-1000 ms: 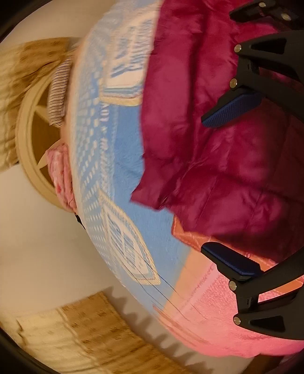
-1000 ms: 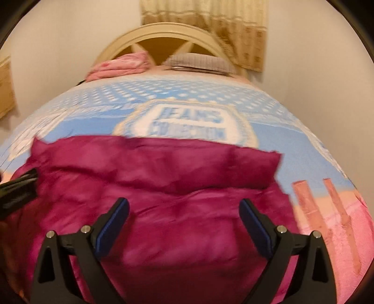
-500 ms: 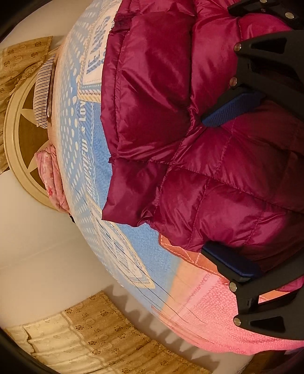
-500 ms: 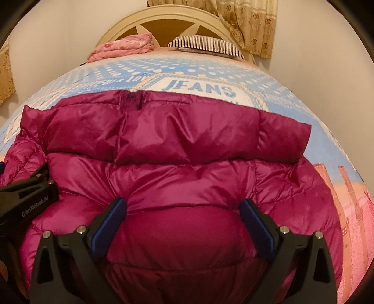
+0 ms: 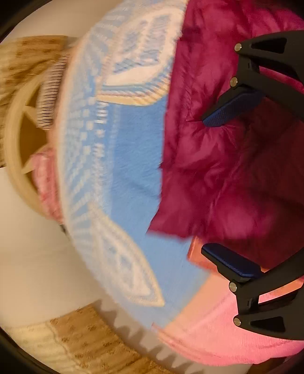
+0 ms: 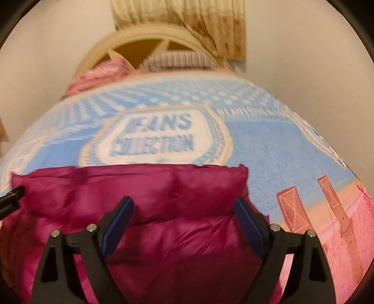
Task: Fold large clothes
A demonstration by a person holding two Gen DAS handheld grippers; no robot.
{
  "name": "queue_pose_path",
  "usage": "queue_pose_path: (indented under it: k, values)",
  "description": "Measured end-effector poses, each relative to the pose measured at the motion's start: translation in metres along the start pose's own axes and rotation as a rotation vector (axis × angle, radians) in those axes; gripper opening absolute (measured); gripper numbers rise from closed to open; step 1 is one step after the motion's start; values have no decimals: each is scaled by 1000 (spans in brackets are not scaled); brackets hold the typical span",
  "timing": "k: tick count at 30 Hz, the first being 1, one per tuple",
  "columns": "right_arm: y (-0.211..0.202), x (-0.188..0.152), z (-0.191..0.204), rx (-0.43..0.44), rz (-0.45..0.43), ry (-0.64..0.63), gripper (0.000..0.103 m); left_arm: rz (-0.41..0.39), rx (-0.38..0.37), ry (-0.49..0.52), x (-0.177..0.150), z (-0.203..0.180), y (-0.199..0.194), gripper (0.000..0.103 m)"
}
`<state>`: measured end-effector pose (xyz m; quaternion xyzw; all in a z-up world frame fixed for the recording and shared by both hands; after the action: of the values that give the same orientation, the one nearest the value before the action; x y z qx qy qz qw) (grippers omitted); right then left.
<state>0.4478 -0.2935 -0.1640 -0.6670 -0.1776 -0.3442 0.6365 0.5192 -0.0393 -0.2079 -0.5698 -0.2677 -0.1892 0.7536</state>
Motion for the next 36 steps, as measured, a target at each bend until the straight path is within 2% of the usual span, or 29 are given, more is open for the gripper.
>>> queue_pose_path:
  k: [3, 7, 11, 13, 16, 17, 19, 22, 25, 28, 31, 34, 36]
  values:
    - [33, -8, -9, 2, 91, 16, 91, 3, -10, -24, -7, -5, 12, 100]
    - [38, -16, -8, -3, 89, 14, 93, -10, -23, -41, -11, -8, 17, 102]
    - [43, -18, -8, 2, 114, 21, 95, 13, -33, -27, -13, -6, 15, 102]
    - [41, -17, -10, 0, 122, 11, 93, 25, 1, -21, -11, 11, 4, 102]
    - [5, -18, -11, -16, 58, -6, 90, -66, -9, -72, -24, 58, -43, 102]
    - [-15, -22, -10, 2, 27, -19, 90, -94, 8, -81, -36, 77, -58, 102]
    - [-50, -36, -2, 37, -14, -63, 95, -107, 42, -109, -62, 106, -73, 102]
    - [-92, -68, 22, 88, -60, -136, 98, -32, 36, -168, -109, 139, -73, 102]
    - [-105, -95, 47, 110, -77, -198, 98, 11, -4, -248, -144, 156, -74, 102]
    - [-102, -113, 65, 97, -74, -245, 98, 8, -53, -285, -155, 155, -83, 102]
    - [-86, -128, 69, 63, -43, -258, 98, 4, -97, -266, -158, 140, -90, 102]
    - [-72, -133, 64, 64, 8, -240, 100, 8, -127, -235, -160, 123, -92, 101]
    - [-66, -134, 62, 59, 35, -232, 102, 28, -146, -229, -159, 115, -84, 84]
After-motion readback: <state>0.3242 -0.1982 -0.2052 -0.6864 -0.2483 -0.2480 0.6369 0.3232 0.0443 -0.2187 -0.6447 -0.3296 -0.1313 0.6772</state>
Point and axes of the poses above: each gripper's, at about its wrist camera, not at the fingertips, and y roughly the way its jaws point, z to its left, x to its top, the point moved 4 cm from there along y, roughly the way its jaws point, and after that the axes turned 3 degrees about x, right-handed, at the moved point
